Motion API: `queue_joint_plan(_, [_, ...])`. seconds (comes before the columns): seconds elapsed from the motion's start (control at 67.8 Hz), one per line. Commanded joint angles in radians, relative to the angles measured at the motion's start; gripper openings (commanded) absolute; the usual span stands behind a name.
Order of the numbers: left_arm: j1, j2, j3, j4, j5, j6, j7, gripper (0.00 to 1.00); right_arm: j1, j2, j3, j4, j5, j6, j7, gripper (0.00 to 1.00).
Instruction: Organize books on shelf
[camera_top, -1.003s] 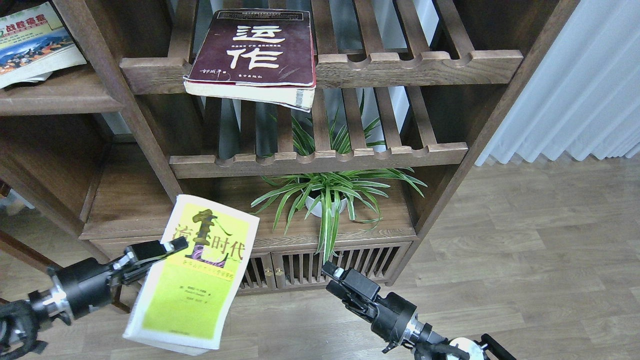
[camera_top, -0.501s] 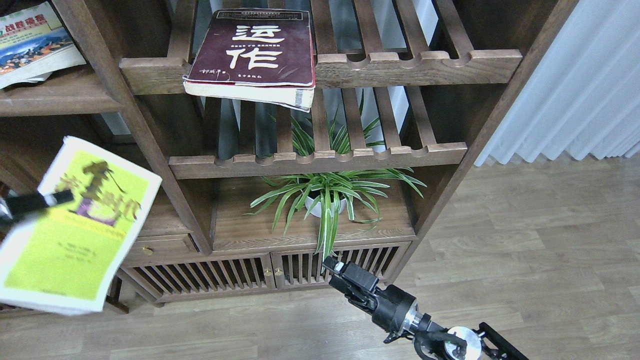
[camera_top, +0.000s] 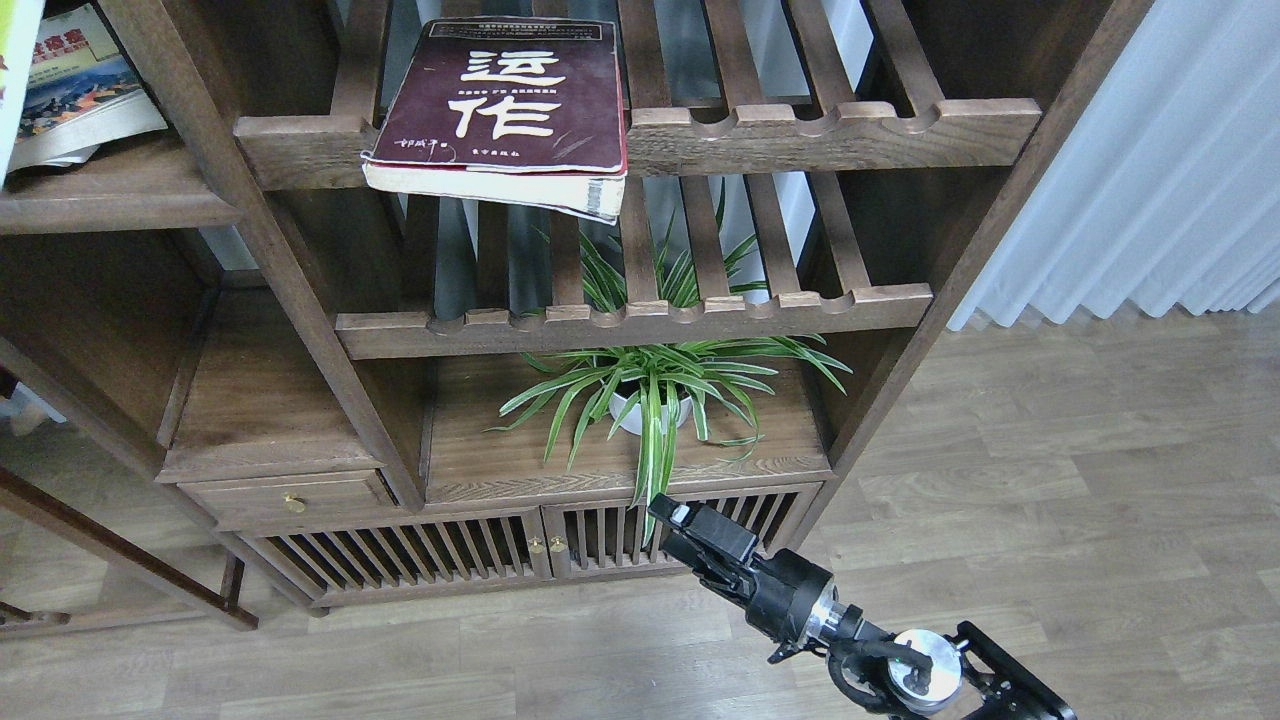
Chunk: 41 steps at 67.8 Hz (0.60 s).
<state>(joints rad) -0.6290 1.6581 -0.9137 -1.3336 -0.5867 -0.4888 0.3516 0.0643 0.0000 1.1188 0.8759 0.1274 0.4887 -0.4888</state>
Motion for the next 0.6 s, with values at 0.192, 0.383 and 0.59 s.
queue_joint_plan(0.192, [-0.244, -0.142, 0.130, 0.088, 0.025, 0.000, 0.058, 0.00, 0.000, 0.000, 0.001, 0.002, 0.000, 0.000, 0.000, 1.00])
queue_joint_plan(0.383, [-0.333, -0.276, 0.134, 0.123, 0.025, 0.000, 0.137, 0.00, -0.004, 0.000, -0.001, 0.003, 0.001, 0.000, 0.000, 1.00])
queue_joint_plan(0.59, [-0.393, -0.311, 0.136, 0.182, 0.022, 0.000, 0.137, 0.00, -0.017, 0.000, 0.007, 0.003, 0.005, 0.000, 0.000, 1.00])
